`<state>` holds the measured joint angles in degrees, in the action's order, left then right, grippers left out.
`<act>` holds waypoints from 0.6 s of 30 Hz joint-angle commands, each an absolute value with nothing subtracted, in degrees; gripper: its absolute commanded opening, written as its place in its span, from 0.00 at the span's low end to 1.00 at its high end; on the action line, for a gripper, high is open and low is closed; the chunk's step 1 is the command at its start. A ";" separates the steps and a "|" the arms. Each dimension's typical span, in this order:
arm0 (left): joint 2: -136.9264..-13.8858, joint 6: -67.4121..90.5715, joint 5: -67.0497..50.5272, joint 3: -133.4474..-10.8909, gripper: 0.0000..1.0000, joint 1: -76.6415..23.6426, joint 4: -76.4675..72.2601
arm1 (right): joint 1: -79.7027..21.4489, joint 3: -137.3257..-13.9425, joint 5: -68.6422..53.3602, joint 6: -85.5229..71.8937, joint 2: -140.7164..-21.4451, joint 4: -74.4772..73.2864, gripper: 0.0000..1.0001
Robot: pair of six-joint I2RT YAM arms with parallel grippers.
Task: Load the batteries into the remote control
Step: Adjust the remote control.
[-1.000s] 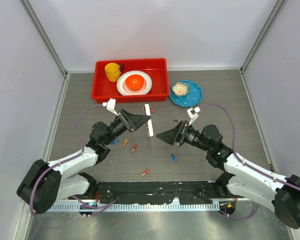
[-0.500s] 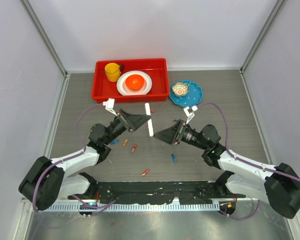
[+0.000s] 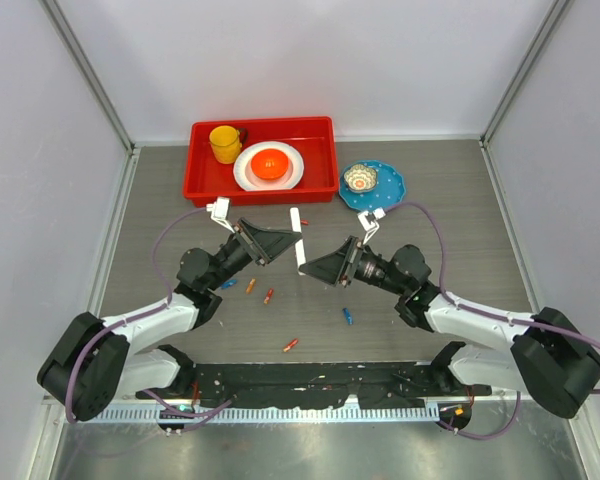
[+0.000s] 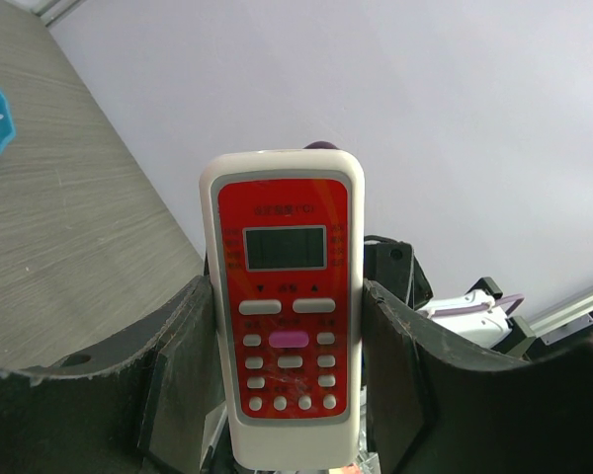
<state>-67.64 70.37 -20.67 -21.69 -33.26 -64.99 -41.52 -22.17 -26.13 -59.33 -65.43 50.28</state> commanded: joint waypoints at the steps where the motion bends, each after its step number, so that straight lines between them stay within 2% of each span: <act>1: -67.59 70.93 -21.53 -21.54 0.00 -33.31 -70.31 | -41.66 -25.93 -26.63 -60.64 -67.41 57.12 0.93; 7: -68.11 71.54 -21.18 -21.09 0.00 -33.66 -71.54 | -41.75 -25.93 -27.68 -63.98 -71.62 63.71 0.89; 13: -68.99 72.07 -21.09 -20.92 0.00 -33.75 -73.12 | -41.84 -25.93 -28.74 -65.48 -73.83 67.59 0.80; 18: -69.87 72.60 -21.09 -20.92 0.00 -33.92 -73.92 | -41.92 -26.01 -29.71 -65.48 -74.71 68.64 0.66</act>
<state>-69.47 71.85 -20.82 -21.02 -33.65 -68.27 -41.58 -24.01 -28.12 -65.12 -74.22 63.20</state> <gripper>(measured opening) 0.578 0.698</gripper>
